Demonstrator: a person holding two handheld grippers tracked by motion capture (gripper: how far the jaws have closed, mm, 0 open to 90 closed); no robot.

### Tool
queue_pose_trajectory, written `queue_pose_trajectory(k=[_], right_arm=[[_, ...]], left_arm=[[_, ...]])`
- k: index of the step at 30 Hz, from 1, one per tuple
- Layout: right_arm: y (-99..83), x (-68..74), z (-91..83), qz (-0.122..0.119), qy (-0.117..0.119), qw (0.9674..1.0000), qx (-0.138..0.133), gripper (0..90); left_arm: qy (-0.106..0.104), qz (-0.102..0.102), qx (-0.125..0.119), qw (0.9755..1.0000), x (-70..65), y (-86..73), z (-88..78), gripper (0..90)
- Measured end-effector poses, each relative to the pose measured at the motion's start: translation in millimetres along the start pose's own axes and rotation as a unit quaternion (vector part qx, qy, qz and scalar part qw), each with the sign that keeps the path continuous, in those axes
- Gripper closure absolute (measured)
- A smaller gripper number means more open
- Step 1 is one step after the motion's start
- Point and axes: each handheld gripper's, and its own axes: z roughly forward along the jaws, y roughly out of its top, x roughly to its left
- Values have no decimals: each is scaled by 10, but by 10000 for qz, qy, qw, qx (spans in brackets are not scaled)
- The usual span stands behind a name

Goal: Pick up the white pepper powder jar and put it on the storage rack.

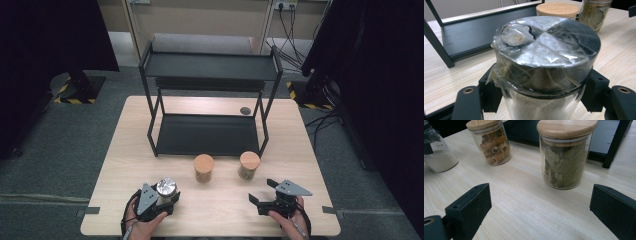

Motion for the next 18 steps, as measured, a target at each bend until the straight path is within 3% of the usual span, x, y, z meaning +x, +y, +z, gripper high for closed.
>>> queue_pose_trajectory(k=[18], right_arm=[[-30, 8, 26, -4, 12, 10000, -29, 43]], left_arm=[[-22, 36, -19, 10000, 7, 24, -36, 310]])
